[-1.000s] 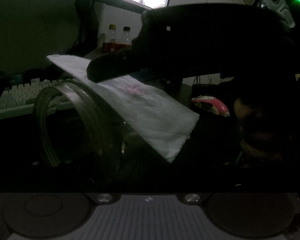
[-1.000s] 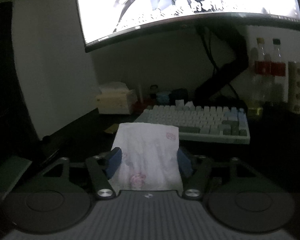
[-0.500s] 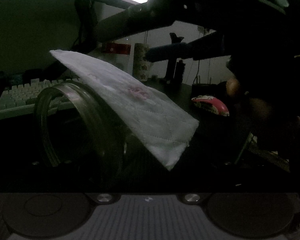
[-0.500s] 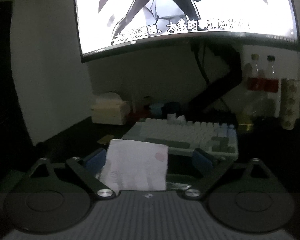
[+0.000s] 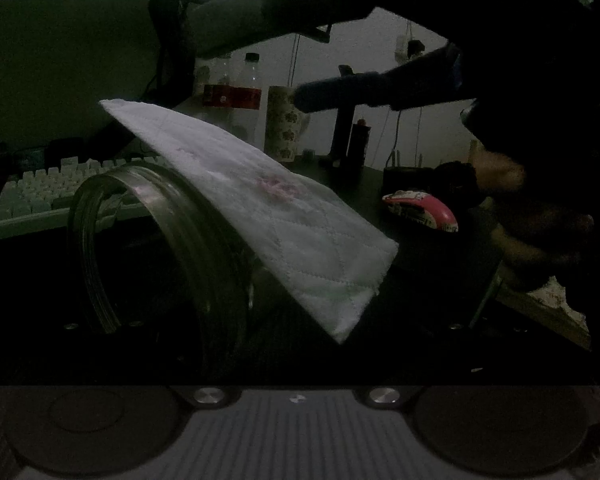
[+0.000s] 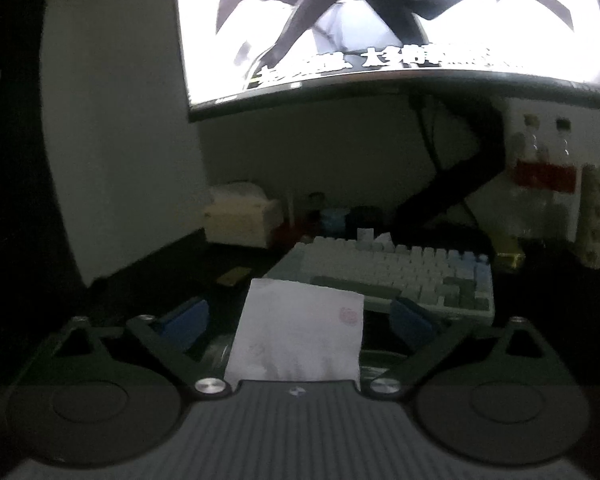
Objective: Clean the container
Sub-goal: 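Spread the tissue over the jar wall with the right tool while the left tool holds the jar, then rub the tissue along the jar's side with the right tool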
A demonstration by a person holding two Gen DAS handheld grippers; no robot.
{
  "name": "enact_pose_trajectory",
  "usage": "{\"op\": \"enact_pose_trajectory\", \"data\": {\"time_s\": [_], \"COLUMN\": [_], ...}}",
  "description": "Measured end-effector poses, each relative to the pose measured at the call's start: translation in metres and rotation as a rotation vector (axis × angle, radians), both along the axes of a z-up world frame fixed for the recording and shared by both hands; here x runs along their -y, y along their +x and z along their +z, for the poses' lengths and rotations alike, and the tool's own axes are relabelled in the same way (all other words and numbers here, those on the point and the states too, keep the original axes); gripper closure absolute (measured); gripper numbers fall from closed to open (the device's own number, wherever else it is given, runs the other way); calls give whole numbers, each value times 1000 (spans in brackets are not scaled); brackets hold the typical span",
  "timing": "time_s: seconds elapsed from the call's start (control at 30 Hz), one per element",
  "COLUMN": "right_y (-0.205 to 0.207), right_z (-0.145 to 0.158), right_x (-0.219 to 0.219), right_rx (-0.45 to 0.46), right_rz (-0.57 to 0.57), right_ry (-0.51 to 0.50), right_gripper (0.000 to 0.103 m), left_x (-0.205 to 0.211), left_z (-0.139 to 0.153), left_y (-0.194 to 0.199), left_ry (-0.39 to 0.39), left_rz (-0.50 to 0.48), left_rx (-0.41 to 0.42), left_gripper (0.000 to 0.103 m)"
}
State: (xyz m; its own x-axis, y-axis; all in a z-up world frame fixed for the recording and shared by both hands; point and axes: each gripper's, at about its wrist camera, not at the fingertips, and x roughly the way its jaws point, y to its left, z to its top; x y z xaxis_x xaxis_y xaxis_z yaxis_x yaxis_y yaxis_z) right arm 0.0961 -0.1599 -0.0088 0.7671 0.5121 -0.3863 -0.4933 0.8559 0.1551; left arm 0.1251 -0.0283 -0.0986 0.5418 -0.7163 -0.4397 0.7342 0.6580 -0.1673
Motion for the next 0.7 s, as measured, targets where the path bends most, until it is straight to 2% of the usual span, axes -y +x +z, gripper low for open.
{"op": "enact_pose_trajectory", "data": {"time_s": [0.03, 0.07, 0.1, 0.13, 0.17, 0.2, 0.3, 0.7], "right_y": [0, 1, 4, 8, 11, 15, 15, 14], "right_z": [0, 0, -2, -4, -6, -8, -9, -14], "right_x": [-1, -2, -3, -3, -2, -2, 0, -4], "right_rx": [5, -3, -38, -74, -111, -147, -140, -149], "right_rz": [0, 14, 31, 42, 52, 62, 44, 51], "right_ry": [-5, -6, -4, 8, 21, 34, 34, 7], "right_gripper": [22, 28, 41, 50, 55, 64, 78, 75], "left_x": [-1, -2, -3, -4, -5, -5, -6, -11], "left_z": [-2, -1, -2, -2, -3, -5, -5, -4], "left_y": [0, 0, 1, 4, 6, 11, 12, 16], "left_ry": [1, 2, 3, 5, 6, 7, 10, 14], "left_rz": [-1, -2, -3, -3, -5, -5, -9, -16], "left_rx": [0, 0, 1, 2, 3, 3, 3, 4], "left_gripper": [0, 0, 0, 0, 0, 0, 0, 0]}}
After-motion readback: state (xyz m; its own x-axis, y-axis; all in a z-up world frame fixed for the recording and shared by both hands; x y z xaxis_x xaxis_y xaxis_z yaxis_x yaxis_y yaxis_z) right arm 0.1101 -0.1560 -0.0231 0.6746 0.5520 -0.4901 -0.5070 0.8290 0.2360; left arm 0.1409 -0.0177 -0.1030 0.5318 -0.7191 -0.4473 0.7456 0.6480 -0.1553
